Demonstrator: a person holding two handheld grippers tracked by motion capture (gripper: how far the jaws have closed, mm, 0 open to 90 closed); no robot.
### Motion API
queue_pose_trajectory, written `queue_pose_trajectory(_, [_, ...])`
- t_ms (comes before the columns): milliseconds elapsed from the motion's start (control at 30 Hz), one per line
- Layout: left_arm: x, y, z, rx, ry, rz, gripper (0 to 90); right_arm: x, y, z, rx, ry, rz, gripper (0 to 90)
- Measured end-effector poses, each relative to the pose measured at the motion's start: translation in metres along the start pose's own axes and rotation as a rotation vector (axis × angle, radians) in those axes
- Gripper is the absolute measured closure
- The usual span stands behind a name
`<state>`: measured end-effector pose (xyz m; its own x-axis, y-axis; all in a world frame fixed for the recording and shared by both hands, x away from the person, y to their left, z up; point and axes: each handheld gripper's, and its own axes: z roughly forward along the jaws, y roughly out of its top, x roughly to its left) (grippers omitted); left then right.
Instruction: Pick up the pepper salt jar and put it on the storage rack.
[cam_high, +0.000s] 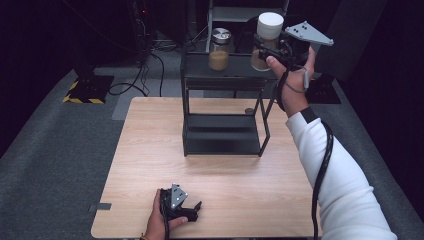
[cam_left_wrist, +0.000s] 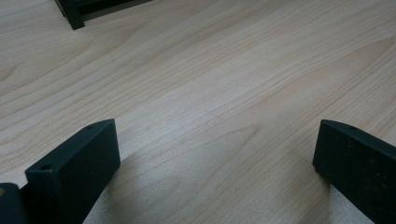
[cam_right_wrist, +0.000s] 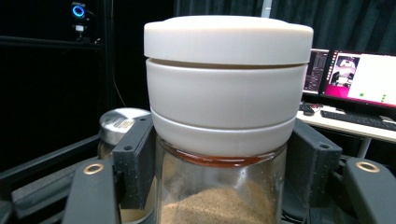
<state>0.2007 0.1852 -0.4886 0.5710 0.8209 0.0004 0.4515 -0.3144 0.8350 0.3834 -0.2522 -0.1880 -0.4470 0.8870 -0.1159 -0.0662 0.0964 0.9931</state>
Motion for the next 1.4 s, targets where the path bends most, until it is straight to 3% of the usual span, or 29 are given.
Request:
queue_pose_trajectory(667, [0.0,0.0,0.0,0.0,0.0,0.001,0.3,-0.005,-0.005,0.043,0.024,-0.054,0.039,34.4])
queue_pose_trajectory(1067, [0.0,0.0,0.0,0.0,-0.001,0.004,0.4,-0.006,-0.013,0.055,0.064,-0.092,0.052,34.4])
queue_pose_trajectory(1400, [0.0,0.0,0.0,0.0,-0.002,0.004,0.4,-0.009,-0.025,0.059,0.095,-0.093,0.072,34.4])
